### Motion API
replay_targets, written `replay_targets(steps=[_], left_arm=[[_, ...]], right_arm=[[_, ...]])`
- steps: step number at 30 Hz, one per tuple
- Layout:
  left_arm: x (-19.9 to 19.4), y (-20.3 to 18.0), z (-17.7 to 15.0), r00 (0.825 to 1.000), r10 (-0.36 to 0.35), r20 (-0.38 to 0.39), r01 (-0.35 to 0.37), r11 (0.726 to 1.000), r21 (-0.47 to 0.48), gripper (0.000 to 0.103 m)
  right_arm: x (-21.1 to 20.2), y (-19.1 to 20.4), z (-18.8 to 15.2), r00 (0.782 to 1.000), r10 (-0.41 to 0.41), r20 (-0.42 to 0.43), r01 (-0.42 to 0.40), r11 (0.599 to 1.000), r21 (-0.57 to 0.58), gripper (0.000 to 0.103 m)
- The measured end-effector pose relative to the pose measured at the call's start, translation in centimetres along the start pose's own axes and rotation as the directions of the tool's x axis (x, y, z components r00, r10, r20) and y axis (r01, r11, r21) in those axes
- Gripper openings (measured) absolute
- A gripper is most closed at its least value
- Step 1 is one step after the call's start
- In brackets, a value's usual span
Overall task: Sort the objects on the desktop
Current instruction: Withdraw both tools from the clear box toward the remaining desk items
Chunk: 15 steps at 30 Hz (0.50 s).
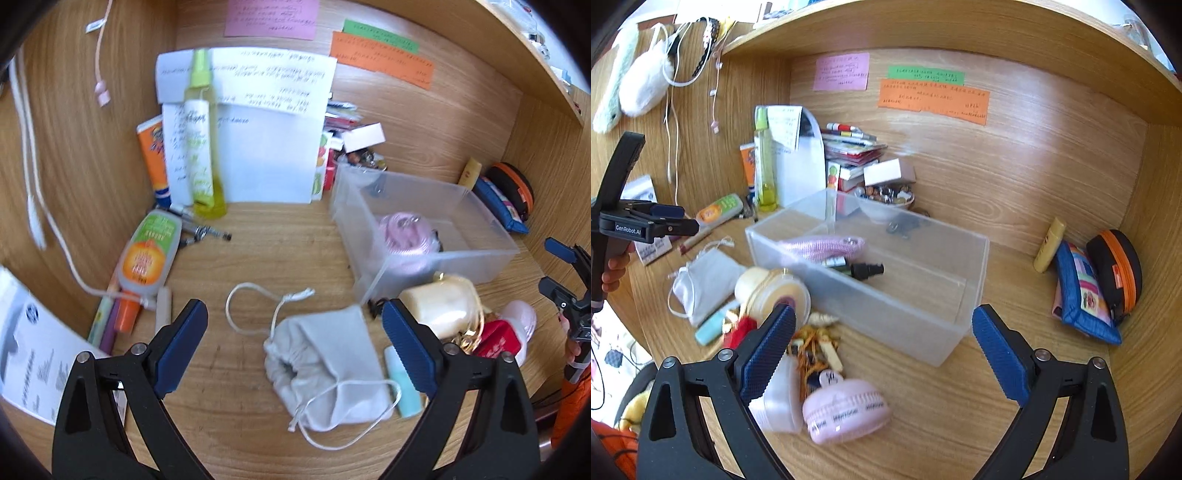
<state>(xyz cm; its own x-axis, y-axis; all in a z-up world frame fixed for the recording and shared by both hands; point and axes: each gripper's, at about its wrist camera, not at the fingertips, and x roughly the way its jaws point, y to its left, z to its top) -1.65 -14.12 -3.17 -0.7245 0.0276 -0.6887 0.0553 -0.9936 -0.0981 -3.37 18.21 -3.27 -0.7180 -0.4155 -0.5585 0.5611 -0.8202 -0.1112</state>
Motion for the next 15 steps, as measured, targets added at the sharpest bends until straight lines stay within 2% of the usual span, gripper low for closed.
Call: replay_targets(steps=[9,15], left_arm=[[1.0,0.0,-2.5,0.998,-0.039,-0.049,0.037,0.998,-0.045,0.096],[1.0,-0.5,-3.7,0.997,-0.061,-0.055,0.059,0.997,-0.052,0.096]], right_arm=[[0.0,-0.1,-2.9,0.999,-0.006,-0.043,0.008,0.999,0.035,0.096],[-1.4,-0.2,-4.6,0.998,0.049,-0.030,-0.046,0.994,0.101,0.096]])
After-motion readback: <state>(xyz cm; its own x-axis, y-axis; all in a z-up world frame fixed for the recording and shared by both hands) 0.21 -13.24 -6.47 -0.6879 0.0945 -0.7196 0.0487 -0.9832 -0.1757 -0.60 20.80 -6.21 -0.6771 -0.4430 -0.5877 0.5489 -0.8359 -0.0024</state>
